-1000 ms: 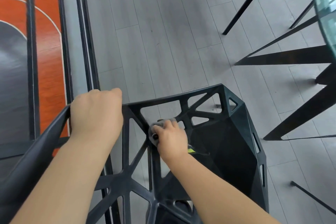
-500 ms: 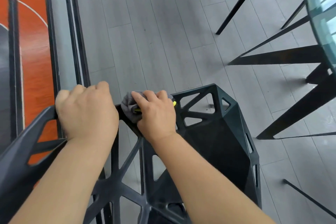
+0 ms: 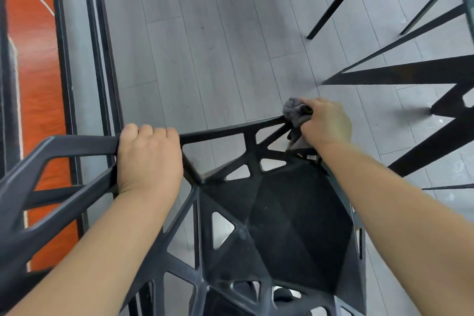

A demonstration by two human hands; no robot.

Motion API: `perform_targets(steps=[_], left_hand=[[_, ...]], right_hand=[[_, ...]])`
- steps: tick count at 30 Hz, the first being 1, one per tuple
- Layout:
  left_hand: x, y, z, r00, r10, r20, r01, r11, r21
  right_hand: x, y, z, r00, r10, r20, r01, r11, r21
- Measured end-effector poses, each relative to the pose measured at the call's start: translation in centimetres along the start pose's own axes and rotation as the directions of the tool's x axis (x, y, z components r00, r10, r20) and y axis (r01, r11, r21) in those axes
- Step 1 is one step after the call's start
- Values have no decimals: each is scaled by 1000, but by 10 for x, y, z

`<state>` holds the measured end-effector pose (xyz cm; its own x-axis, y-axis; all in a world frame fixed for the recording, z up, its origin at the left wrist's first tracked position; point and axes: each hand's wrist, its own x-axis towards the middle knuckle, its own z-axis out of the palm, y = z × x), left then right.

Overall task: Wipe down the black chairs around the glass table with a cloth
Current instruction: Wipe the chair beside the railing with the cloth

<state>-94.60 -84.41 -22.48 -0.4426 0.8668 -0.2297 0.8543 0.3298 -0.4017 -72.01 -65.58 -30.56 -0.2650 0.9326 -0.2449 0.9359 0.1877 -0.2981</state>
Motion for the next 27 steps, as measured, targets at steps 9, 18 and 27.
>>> perform_targets(steps=[9,18,27], left_hand=[[5,1,15,999,-4,-52,2,999,-41],[6,-1,28,989,33,-144,-29,999,28],[6,-2,33,972,68,-224,-59,997,46]], right_hand=[[-62,28,5,925,43,-379,-12,996,83],[-142,-74,139,960,-210,-184,241,957,161],[-185,-122,165,995,-100,-20,101,945,311]])
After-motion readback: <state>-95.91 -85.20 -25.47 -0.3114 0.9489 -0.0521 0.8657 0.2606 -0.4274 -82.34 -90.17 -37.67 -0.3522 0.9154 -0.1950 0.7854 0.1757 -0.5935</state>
